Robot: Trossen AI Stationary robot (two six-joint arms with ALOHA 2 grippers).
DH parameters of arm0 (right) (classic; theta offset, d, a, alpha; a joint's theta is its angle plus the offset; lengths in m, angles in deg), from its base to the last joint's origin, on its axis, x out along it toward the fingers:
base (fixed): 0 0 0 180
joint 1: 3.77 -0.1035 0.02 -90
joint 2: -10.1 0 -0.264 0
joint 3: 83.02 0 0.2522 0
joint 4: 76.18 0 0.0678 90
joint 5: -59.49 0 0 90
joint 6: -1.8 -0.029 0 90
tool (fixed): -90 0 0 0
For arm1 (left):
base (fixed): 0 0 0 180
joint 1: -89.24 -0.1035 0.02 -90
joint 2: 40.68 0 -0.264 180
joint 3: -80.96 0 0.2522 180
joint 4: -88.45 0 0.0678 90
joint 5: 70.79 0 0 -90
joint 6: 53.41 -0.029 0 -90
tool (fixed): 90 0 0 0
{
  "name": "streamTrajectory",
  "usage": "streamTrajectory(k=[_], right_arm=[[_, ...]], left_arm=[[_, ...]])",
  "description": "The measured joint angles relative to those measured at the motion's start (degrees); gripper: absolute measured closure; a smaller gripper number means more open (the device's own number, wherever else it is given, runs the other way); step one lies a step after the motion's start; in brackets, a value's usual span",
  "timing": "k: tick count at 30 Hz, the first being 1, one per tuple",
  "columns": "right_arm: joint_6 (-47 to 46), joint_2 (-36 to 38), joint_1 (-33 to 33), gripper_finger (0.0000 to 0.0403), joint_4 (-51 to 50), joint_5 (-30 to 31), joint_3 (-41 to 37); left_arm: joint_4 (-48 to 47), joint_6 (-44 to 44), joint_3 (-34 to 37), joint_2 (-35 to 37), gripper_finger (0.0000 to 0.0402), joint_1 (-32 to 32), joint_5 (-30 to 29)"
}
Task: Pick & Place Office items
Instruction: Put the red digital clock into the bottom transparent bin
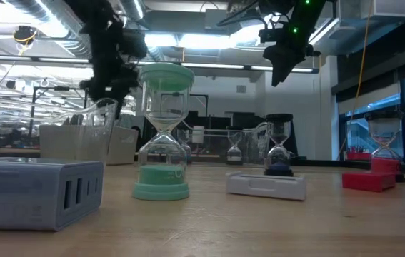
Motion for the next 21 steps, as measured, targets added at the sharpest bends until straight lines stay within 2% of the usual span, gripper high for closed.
streamTrajectory(k=[3,8,10,18,21], right_arm=[[0.0,0.0,-0.3,0.0160,-1.3,-3.1,0.0],[-0.1,0.0,-1.9,0.0160,-7.7,-14.9,0.0],[-0.4,0.0,-3.1,0.0160,-8.9,-17.6,0.0],[-0.5,0.0,-9.3,0.0160,-9.1,-19.5,0.0],[-0.5,0.0,-11.7,0.0160,-10.2,-19.5,0.0]], left_arm=[[0.3,-0.4,-2.1,0.0,0.0153,2.5,-0.3],[0.6,-0.4,-3.9,0.0,0.0162,7.6,-0.4],[2.0,-0.4,-4.0,0.0,0.0166,9.9,-0.7],[6.2,-1.4,-4.0,0.2,0.0185,17.6,-0.9],[6.1,-0.6,-4.0,1.1,0.0191,20.0,-3.0]])
